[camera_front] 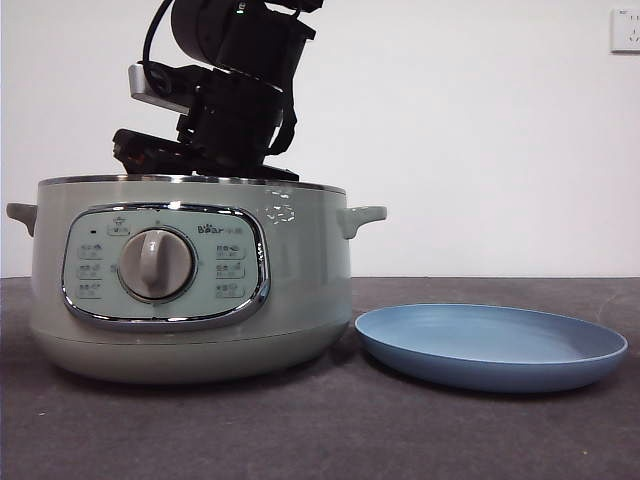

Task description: Take the pumpkin out from the steamer,put the pumpkin in the blue plate,close the lid

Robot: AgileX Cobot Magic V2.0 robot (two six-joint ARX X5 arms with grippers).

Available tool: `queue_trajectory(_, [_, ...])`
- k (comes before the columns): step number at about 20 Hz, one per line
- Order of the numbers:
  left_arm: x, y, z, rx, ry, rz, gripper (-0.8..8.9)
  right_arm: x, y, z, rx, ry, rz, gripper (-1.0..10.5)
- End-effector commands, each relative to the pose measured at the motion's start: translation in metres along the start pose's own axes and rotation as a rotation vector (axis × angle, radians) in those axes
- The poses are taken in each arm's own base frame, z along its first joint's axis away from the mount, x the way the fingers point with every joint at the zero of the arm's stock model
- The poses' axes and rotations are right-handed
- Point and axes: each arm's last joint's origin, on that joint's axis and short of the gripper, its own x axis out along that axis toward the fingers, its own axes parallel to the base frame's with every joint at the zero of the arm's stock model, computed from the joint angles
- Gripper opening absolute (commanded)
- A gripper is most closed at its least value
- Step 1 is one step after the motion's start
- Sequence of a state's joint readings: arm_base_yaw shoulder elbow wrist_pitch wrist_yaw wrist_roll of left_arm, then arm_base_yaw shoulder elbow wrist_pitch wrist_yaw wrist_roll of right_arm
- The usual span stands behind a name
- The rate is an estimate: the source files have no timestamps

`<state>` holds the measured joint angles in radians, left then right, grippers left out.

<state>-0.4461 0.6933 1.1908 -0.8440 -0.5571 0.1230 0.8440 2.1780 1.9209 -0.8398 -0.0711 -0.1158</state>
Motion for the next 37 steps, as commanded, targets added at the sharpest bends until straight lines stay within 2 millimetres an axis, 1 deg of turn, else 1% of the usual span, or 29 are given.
queue_trajectory(1, [-0.005, 0.003, 0.005, -0.022, -0.058, -0.008, -0.09, -0.005, 0.001, 0.001, 0.009, -0.011, -0.003, 0.0])
queue_trajectory(3, [-0.004, 0.003, 0.008, -0.032, -0.075, -0.012, -0.09, -0.031, 0.002, 0.004, 0.006, -0.052, -0.008, 0.0])
queue_trajectory(5, [-0.004, 0.001, 0.01, -0.042, -0.109, -0.083, -0.09, -0.074, 0.002, 0.003, 0.009, -0.103, -0.018, 0.0])
queue_trajectory(6, [-0.005, 0.001, 0.013, -0.051, -0.133, -0.11, -0.09, -0.097, 0.0, 0.0, 0.016, -0.116, -0.025, 0.0])
queue_trajectory(7, [-0.005, 0.0, 0.015, -0.061, -0.16, -0.139, -0.09, -0.118, -0.006, -0.007, 0.035, -0.111, -0.058, 0.0])
queue_trajectory(8, [-0.005, 0.0, 0.017, -0.069, -0.185, -0.173, -0.09, -0.139, -0.015, -0.016, 0.075, -0.082, -0.135, -0.1])
queue_trajectory(10, [-0.006, -0.001, 0.02, -0.077, -0.212, -0.198, -0.09, -0.169, -0.036, -0.039, 0.216, 0.014, -0.334, -0.1])
queue_trajectory(11, [-0.006, -0.001, 0.02, -0.08, -0.215, -0.198, -0.09, -0.179, -0.046, -0.05, 0.297, 0.067, -0.429, -0.1])
queue_trajectory(13, [-0.005, -0.001, 0.021, -0.081, -0.216, -0.198, -0.09, -0.187, -0.062, -0.075, 0.418, 0.126, -0.591, -0.1])
queue_trajectory(15, [0.0, -0.004, 0.022, -0.075, -0.203, -0.201, -0.09, -0.183, -0.069, -0.099, 0.488, 0.14, -0.656, -0.1])
queue_trajectory(16, [0.002, -0.005, 0.022, -0.072, -0.199, -0.205, -0.09, -0.178, -0.071, -0.113, 0.509, 0.136, -0.664, -0.1])
queue_trajectory(19, [0.012, -0.013, 0.025, -0.053, -0.172, -0.259, -0.09, -0.158, -0.065, -0.15, 0.534, 0.071, -0.666, -0.1])
queue_trajectory(21, [0.022, -0.02, 0.026, -0.04, -0.152, -0.288, -0.09, -0.141, -0.059, -0.168, 0.537, 0.001, -0.595, -0.1])
queue_trajectory(24, [0.036, -0.03, 0.029, -0.024, -0.126, -0.343, -0.09, -0.118, -0.057, -0.177, 0.531, -0.073, -0.456, 0.0])
queue_trajectory(26, [0.045, -0.037, 0.03, -0.014, -0.108, -0.38, -0.09, -0.105, -0.059, -0.176, 0.519, -0.1, -0.411, 0.0])
queue_trajectory(29, [0.056, -0.044, 0.031, -0.003, -0.082, -0.403, -0.09, -0.085, -0.065, -0.174, 0.519, -0.081, -0.393, 0.1])
queue_trajectory(33, [0.061, -0.048, 0.031, 0.002, -0.07, -0.414, -0.09, -0.055, -0.074, -0.177, 0.52, -0.008, -0.32, 0.1])
queue_trajectory(34, [0.061, -0.048, 0.031, 0.002, -0.072, -0.423, -0.09, -0.047, -0.077, -0.179, 0.522, 0.019, -0.32, 0.4])
queue_trajectory(37, [0.061, -0.048, 0.031, 0.002, -0.071, -0.423, -0.09, -0.035, -0.078, -0.182, 0.526, 0.061, -0.313, 2.9])
